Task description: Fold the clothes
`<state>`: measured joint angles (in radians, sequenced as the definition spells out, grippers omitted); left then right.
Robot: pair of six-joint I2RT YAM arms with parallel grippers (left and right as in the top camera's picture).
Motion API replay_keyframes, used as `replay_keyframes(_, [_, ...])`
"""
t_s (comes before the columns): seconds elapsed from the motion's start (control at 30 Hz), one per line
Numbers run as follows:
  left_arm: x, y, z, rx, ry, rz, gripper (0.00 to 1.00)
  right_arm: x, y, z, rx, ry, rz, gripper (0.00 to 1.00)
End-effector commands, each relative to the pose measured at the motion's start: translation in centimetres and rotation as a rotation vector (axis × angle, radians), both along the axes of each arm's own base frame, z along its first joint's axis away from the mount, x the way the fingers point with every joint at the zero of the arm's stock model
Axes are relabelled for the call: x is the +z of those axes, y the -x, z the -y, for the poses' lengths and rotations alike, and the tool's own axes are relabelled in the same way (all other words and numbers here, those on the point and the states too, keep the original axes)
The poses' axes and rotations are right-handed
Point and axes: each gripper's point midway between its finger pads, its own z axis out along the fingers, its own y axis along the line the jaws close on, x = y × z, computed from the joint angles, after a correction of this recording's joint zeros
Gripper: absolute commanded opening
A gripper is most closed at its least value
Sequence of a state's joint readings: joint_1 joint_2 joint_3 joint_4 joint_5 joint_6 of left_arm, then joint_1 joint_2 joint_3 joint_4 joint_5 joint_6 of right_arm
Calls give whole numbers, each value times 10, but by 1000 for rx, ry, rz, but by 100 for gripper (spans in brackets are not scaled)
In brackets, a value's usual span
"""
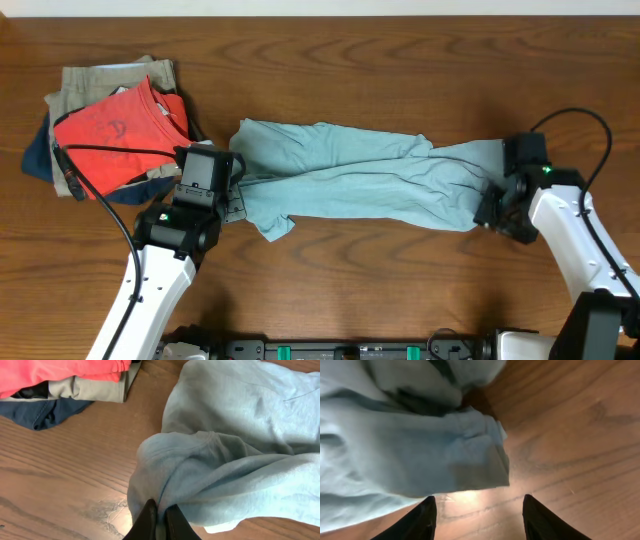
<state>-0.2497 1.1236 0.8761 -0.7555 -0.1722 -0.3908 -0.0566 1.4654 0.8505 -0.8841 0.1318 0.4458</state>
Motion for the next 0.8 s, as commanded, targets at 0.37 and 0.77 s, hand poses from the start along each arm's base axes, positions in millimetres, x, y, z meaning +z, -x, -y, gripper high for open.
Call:
replay_keyframes(0.37, [7, -2, -5, 5, -21, 20, 6, -9, -13, 14, -57, 27, 85, 1])
replay_keyframes(0.77, [7, -2, -5, 5, -21, 19, 6, 15, -38, -1, -3, -83, 150, 51])
